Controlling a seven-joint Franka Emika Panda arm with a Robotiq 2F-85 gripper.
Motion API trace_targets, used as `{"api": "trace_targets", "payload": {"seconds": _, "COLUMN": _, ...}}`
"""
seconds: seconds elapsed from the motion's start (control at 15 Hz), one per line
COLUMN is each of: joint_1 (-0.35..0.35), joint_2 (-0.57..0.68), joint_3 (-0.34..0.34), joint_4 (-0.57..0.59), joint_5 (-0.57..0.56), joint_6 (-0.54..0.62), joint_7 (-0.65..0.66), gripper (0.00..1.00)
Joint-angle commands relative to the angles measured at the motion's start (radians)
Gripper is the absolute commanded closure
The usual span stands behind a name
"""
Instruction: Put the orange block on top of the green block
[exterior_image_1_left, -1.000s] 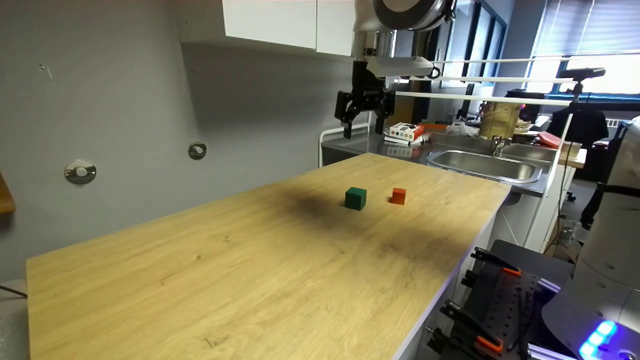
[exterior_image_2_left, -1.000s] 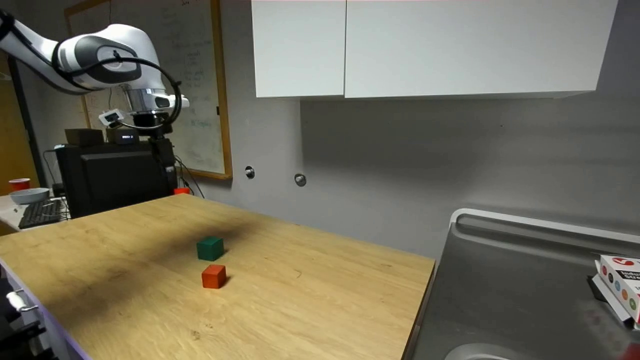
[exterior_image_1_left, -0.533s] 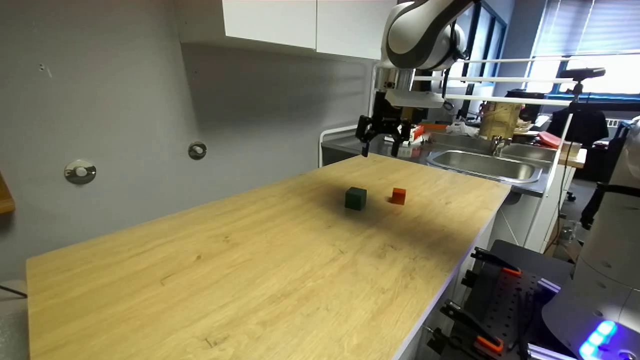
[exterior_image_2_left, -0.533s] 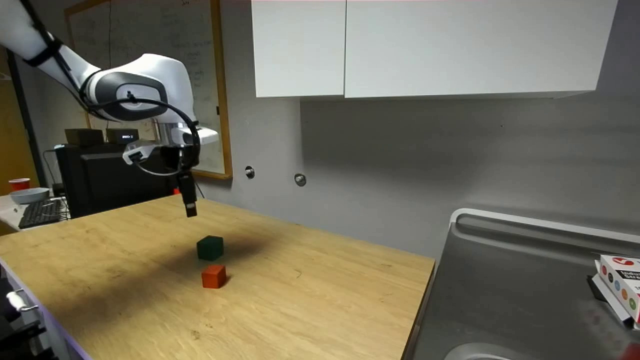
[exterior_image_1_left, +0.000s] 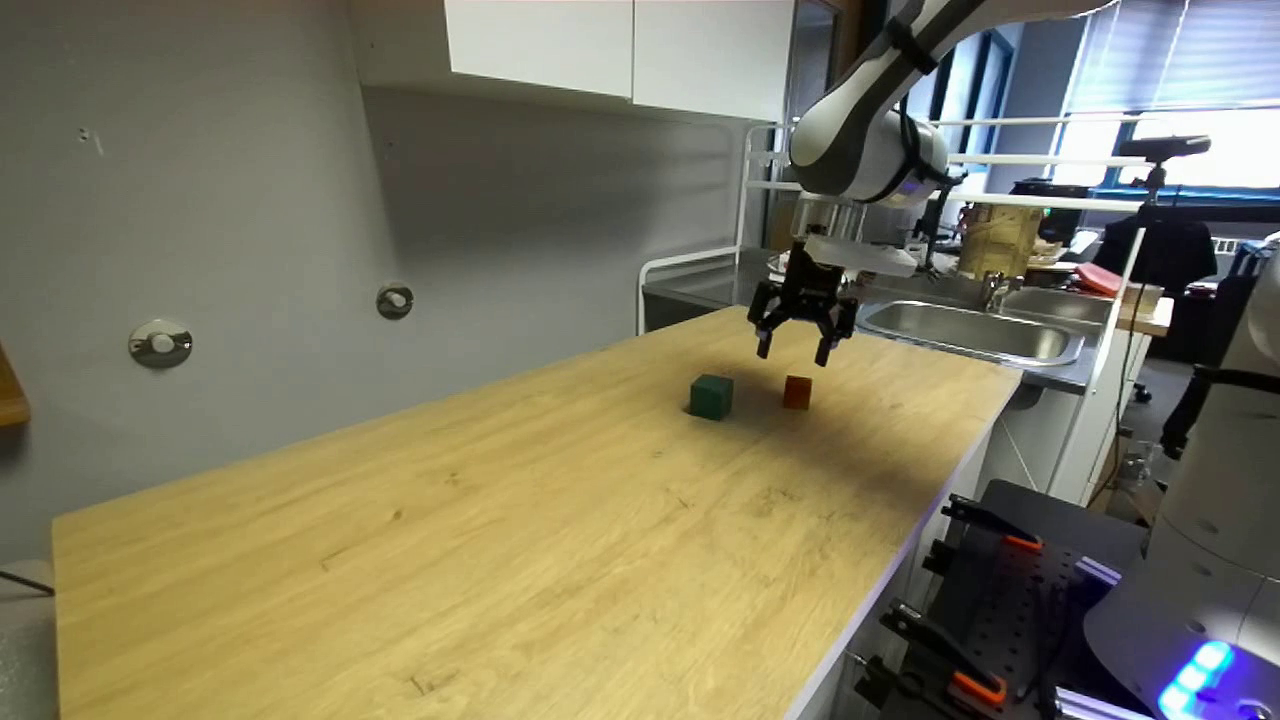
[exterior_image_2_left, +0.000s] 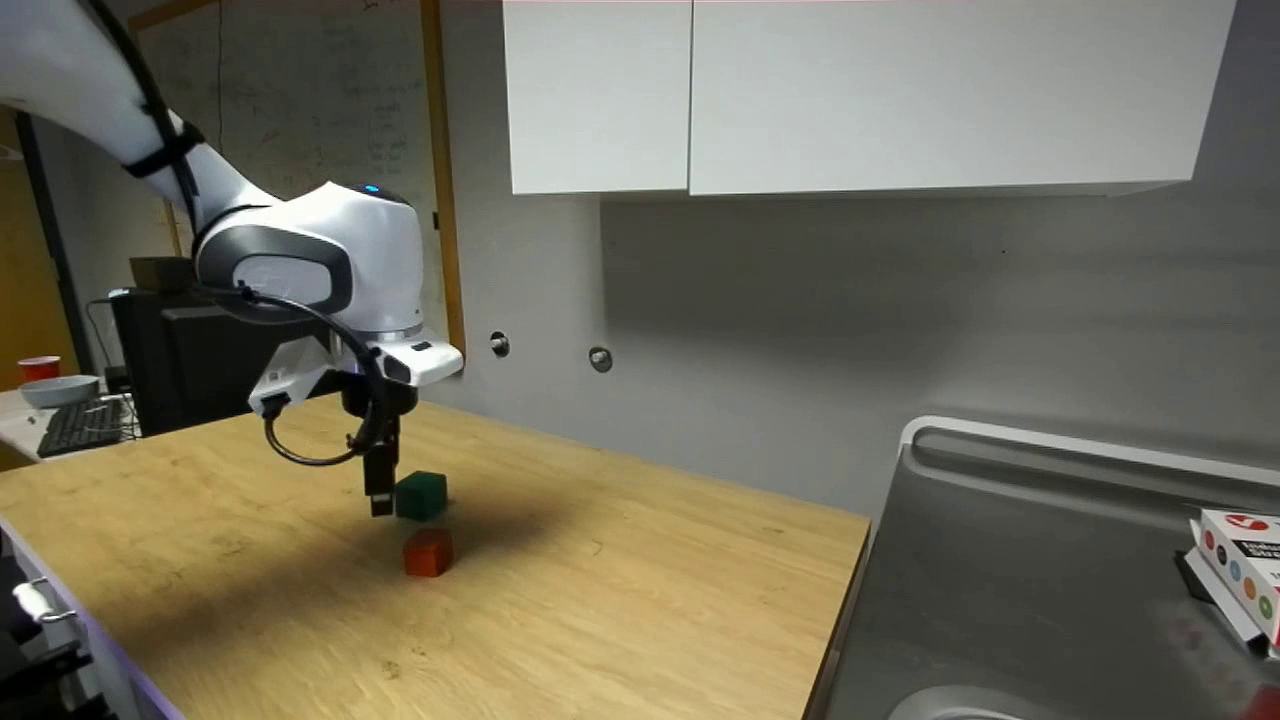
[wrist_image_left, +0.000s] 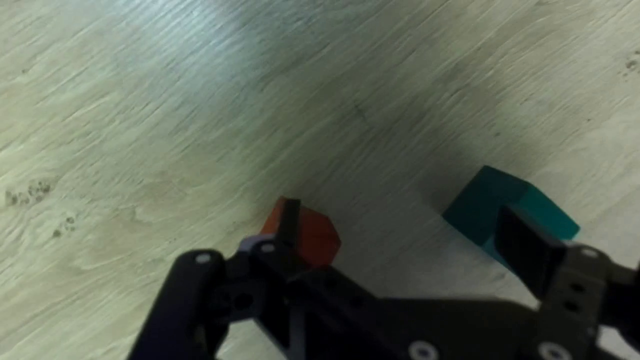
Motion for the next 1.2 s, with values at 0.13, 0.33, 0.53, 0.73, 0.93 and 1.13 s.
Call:
{"api": "trace_targets", "payload": {"seconds": 0.13, "joint_1": -0.037, "joint_2": 0.043, "joint_3": -0.037, "joint_4": -0.013, "joint_5": 0.103, "joint_6": 0.033, "joint_7": -0.049, "gripper": 0.00}}
{"api": "trace_targets", "payload": {"seconds": 0.33, "joint_1": -0.061, "joint_2": 0.063, "joint_3": -0.054, "joint_4": -0.007, "joint_5": 0.134, "joint_6": 0.036, "joint_7": -0.050, "gripper": 0.00}}
{"api": "trace_targets", "payload": {"seconds": 0.53, "joint_1": -0.076, "joint_2": 0.086, "joint_3": -0.063, "joint_4": 0.013, "joint_5": 0.150, "joint_6": 0.031, "joint_7": -0.035, "gripper": 0.00}}
{"api": "trace_targets", "payload": {"seconds": 0.73, "joint_1": -0.080, "joint_2": 0.091, "joint_3": -0.062, "joint_4": 0.033, "joint_5": 0.142, "joint_6": 0.024, "joint_7": -0.018, "gripper": 0.00}}
{"api": "trace_targets", "payload": {"seconds": 0.93, "joint_1": -0.076, "joint_2": 0.093, "joint_3": -0.059, "joint_4": 0.059, "joint_5": 0.116, "joint_6": 0.017, "joint_7": 0.008, "gripper": 0.00}}
{"api": "trace_targets", "payload": {"seconds": 1.13, "joint_1": -0.073, "joint_2": 0.109, "joint_3": -0.057, "joint_4": 0.096, "joint_5": 0.096, "joint_6": 0.005, "joint_7": 0.028, "gripper": 0.00}}
